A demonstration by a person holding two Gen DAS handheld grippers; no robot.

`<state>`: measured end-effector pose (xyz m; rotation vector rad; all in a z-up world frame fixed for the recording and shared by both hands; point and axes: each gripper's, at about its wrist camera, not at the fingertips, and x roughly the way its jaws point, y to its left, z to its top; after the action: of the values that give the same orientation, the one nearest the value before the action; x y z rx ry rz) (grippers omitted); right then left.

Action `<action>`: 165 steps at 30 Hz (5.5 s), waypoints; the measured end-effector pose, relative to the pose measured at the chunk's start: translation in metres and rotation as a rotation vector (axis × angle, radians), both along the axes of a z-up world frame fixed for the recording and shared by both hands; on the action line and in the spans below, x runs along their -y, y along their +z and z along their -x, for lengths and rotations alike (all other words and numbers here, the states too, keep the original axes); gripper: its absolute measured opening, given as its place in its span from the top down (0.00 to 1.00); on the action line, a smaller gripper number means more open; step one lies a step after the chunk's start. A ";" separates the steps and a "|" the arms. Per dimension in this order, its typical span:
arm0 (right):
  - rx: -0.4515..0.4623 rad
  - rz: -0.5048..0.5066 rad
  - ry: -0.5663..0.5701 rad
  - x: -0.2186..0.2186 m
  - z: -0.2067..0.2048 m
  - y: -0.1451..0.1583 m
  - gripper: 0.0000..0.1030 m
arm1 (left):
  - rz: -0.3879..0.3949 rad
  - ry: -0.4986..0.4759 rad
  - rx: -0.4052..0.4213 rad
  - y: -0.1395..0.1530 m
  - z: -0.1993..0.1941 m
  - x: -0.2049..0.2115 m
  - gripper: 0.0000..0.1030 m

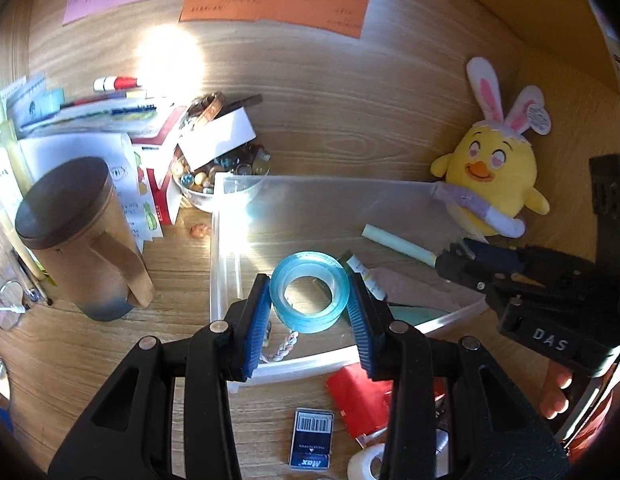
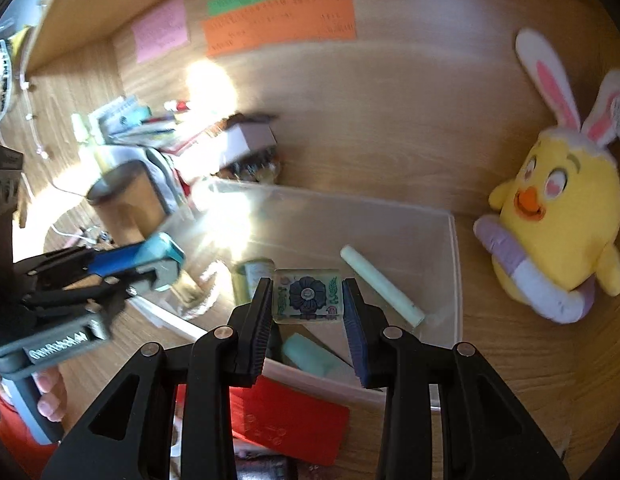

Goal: Organize objects
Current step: 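Carry the blue tape and green square into the clear box and release them, then move both open tools back to the pile in front of the box, then grasp the white tape roll with the left tool while the right tool grasps the lipstick tube, then carry the white tape and lipstick tube into the clear box and release them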

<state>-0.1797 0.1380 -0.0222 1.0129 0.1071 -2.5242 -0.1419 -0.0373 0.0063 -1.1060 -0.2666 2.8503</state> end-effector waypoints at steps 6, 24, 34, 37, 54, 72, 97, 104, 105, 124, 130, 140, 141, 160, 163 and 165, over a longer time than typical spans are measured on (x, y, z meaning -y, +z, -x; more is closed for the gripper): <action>0.080 0.012 -0.012 -0.005 0.018 -0.023 0.70 | -0.018 -0.033 0.030 -0.009 0.009 -0.004 0.63; 0.068 -0.018 -0.012 -0.001 0.009 -0.020 0.49 | 0.005 -0.071 -0.020 0.006 -0.015 -0.011 0.36; -0.057 -0.086 -0.043 -0.005 -0.044 -0.004 0.44 | 0.039 -0.065 -0.030 0.004 -0.053 -0.004 0.33; -0.054 -0.095 -0.047 -0.005 -0.059 -0.011 0.44 | 0.036 -0.071 -0.016 -0.002 -0.065 -0.003 0.33; 0.146 0.027 -0.070 -0.006 -0.099 -0.069 0.34 | 0.060 -0.152 0.052 -0.040 -0.104 -0.027 0.33; 0.196 0.080 -0.116 -0.055 -0.111 -0.066 0.34 | 0.079 -0.233 0.090 -0.058 -0.096 -0.059 0.42; 0.176 -0.005 0.008 -0.028 -0.106 -0.081 0.41 | 0.063 -0.219 0.025 -0.045 -0.108 -0.056 0.62; 0.206 0.034 0.000 -0.038 -0.092 -0.076 0.67 | 0.047 -0.202 -0.027 -0.026 -0.109 -0.051 0.62; 0.212 0.048 -0.006 -0.041 -0.090 -0.076 0.68 | 0.049 -0.200 -0.031 -0.025 -0.109 -0.051 0.62; 0.174 -0.022 -0.033 -0.037 -0.102 -0.073 0.57 | 0.055 -0.176 -0.080 -0.007 -0.092 -0.050 0.62; 0.169 -0.054 -0.035 -0.035 -0.112 -0.080 0.72 | 0.065 -0.140 -0.108 0.004 -0.080 -0.044 0.62; 0.077 -0.020 -0.054 -0.042 -0.112 -0.054 0.77 | 0.073 -0.072 -0.128 0.018 -0.061 -0.027 0.62; 0.062 -0.013 -0.059 -0.042 -0.110 -0.047 0.77 | 0.075 -0.067 -0.130 0.019 -0.060 -0.025 0.62; -0.147 0.016 -0.067 -0.022 -0.039 0.032 0.77 | 0.085 -0.037 -0.112 0.027 -0.021 -0.018 0.62; -0.145 0.002 -0.065 -0.016 -0.027 0.030 0.77 | 0.082 -0.033 -0.098 0.024 -0.014 -0.015 0.62; -0.140 -0.012 -0.065 -0.012 -0.019 0.027 0.77 | 0.078 -0.032 -0.082 0.020 -0.008 -0.014 0.62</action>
<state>-0.1604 0.1499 0.0047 0.8568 0.1318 -2.6551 -0.1337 -0.0238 0.0263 -0.9931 -0.1325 2.8918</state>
